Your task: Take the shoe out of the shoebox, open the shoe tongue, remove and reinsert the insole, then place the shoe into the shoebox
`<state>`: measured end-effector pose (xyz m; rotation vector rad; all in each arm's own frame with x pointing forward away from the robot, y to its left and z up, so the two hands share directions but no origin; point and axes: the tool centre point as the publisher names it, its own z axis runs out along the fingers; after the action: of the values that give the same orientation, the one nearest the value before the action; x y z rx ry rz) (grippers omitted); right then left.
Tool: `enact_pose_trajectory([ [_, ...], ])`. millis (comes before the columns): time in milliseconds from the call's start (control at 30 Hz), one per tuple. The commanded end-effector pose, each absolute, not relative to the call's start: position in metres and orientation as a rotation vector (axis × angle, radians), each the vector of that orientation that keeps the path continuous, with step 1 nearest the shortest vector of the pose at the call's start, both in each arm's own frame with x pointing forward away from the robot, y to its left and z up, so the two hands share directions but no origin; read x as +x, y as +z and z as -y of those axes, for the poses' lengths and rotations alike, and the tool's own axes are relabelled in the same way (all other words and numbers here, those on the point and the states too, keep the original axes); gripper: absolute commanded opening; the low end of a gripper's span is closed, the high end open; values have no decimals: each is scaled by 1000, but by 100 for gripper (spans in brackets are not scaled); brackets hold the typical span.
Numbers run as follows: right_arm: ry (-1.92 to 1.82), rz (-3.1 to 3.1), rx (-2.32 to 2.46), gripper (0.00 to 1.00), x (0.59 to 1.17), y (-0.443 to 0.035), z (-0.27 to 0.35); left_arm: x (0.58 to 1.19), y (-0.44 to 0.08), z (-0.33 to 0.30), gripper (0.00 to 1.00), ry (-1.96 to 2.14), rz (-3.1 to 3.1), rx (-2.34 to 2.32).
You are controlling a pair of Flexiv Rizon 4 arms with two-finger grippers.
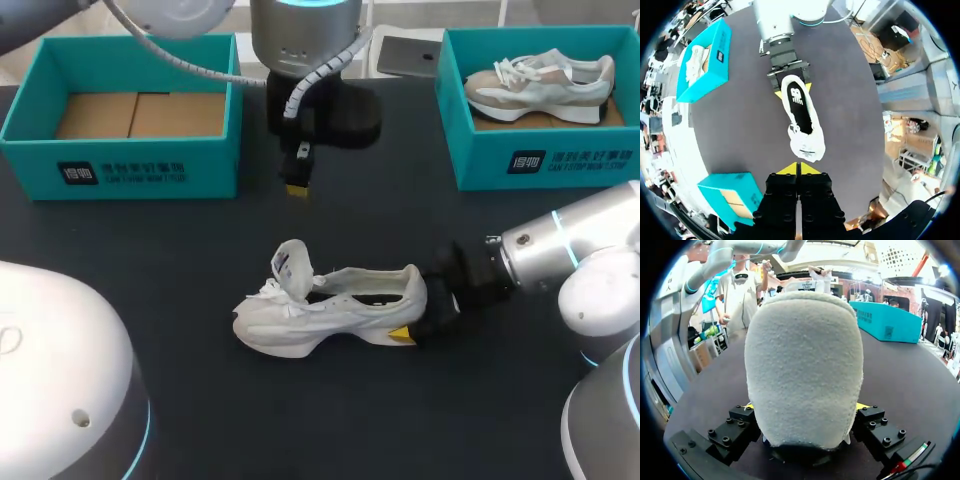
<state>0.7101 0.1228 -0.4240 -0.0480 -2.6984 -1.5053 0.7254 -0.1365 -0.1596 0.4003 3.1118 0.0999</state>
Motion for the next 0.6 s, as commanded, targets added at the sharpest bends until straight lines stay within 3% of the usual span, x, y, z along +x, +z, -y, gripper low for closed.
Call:
enact_pose_trajectory([
  [33, -1500, 2702, -50, 0, 710, -424, -123, 725, -193, 143, 0, 7, -3058, 795],
  [167, -1500, 2702, -50, 0, 710, -424, -123, 723, -216, 157, 0, -154, -3083, 691],
  [600, -1500, 2702, -50, 0, 710, -424, -123, 708, -258, 186, 0, -140, -3205, 617],
])
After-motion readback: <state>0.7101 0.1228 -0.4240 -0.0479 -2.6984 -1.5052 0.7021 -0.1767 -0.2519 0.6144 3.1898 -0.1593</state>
